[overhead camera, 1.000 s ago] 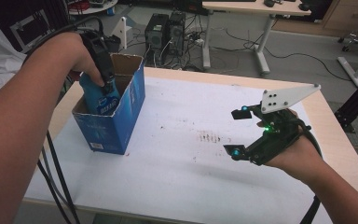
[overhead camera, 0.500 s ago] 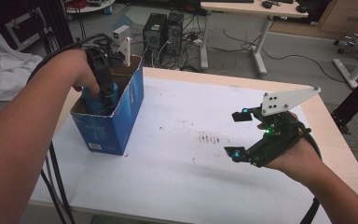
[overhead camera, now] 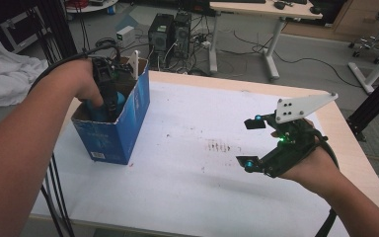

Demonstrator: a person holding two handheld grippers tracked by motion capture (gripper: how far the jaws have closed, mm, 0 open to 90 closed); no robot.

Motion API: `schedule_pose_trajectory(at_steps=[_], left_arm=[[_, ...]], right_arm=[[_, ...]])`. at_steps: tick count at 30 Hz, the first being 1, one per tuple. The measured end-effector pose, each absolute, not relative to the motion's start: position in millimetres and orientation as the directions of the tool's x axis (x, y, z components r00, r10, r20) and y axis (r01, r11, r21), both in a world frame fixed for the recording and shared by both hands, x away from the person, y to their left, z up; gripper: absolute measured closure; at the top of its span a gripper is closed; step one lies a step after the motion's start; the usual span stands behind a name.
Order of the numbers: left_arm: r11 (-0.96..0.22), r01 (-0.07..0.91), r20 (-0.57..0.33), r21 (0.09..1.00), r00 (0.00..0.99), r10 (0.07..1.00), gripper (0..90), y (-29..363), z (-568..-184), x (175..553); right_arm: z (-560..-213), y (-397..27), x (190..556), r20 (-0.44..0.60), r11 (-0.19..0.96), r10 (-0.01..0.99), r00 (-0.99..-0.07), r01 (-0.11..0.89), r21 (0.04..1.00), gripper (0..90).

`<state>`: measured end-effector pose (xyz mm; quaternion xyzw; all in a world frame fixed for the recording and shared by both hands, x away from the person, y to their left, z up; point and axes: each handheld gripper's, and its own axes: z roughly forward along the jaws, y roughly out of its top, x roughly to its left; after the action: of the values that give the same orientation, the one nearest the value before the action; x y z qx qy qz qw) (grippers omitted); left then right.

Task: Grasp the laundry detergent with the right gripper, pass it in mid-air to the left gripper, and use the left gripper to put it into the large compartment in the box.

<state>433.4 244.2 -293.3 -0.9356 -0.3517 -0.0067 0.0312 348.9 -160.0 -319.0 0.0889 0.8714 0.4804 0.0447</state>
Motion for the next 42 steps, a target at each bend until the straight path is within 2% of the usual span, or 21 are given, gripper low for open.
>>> schedule_pose_trajectory(at_steps=[14,22,37,42], left_arm=[[-0.759,0.649,0.018,-0.054,0.761,0.649,37.6,242,-294,436],[-0.757,0.651,0.017,-0.059,0.758,0.652,31.4,243,-285,435],[-0.749,0.662,0.002,-0.024,0.749,0.662,28.1,247,-268,431],[-0.750,0.661,0.016,-0.012,0.750,0.661,22.7,247,-257,430]], right_arm=[[-320,-159,350,0.011,0.526,0.199,-0.980,0.116,0.842,0.7],[-321,-159,350,0.012,0.523,0.200,-0.980,0.117,0.844,0.7],[-320,-159,349,0.009,0.521,0.194,-0.981,0.111,0.846,0.7],[-321,-159,349,0.009,0.522,0.193,-0.981,0.111,0.846,0.7]])
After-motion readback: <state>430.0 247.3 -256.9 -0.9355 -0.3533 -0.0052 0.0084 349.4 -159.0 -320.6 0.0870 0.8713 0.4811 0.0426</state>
